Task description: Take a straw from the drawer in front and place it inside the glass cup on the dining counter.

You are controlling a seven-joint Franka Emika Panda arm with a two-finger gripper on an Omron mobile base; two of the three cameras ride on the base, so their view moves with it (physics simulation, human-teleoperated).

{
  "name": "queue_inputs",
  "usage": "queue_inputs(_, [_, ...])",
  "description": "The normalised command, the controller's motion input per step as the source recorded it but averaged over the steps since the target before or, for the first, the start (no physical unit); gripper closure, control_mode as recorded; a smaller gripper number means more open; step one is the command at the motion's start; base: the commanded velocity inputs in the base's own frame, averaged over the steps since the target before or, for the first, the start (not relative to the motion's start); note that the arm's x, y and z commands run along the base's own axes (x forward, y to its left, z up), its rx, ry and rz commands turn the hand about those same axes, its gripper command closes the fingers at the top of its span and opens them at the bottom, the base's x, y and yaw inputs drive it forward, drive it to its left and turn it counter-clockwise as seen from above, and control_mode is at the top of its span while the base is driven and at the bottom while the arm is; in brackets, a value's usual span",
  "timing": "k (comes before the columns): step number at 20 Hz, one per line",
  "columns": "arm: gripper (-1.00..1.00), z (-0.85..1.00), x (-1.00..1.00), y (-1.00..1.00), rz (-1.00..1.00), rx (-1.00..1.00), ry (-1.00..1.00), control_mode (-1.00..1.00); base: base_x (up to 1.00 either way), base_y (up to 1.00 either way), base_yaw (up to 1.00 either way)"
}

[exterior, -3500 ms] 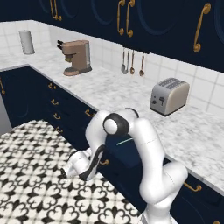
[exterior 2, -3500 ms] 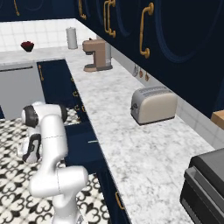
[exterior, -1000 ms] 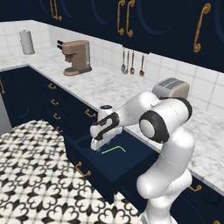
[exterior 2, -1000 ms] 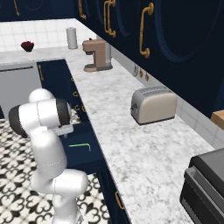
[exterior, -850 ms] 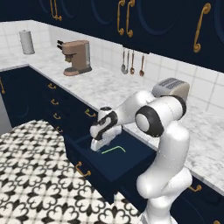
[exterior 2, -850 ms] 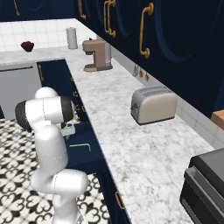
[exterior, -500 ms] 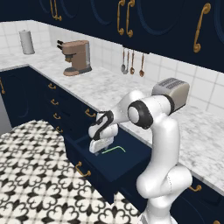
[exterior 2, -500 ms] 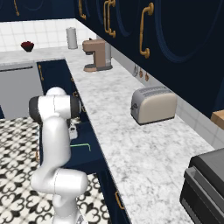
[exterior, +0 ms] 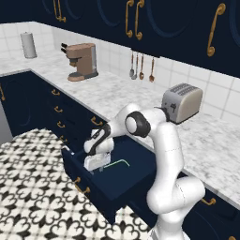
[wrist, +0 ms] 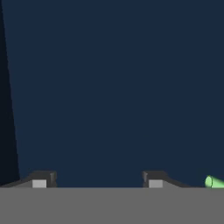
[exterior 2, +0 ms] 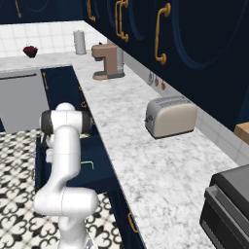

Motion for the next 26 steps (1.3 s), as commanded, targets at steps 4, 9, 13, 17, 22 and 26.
queue_inputs(4, [-1.00,-0.24,-0.16,0.93,0.00,0.00,0.05,-1.00,0.00,0.00,0.00])
queue_inputs(9, [-1.00,0.22,-0.63,0.63,-0.03,-0.05,-0.06,-1.00,0.00,0.00,0.00])
queue_inputs(13, [-1.00,0.33,-0.26,-0.42,-0.12,-0.23,-0.17,-1.00,0.00,0.00,0.00])
queue_inputs(17, [-1.00,0.14,-0.04,-0.76,-0.11,-0.27,-0.13,-1.00,0.00,0.00,0.00])
queue_inputs(22, [-1.00,0.00,0.01,-0.67,-0.02,-0.20,-0.12,-1.00,0.00,0.00,0.00])
queue_inputs(26, [-1.00,0.00,0.01,-0.61,0.00,-0.07,-0.09,-1.00,0.00,0.00,0.00])
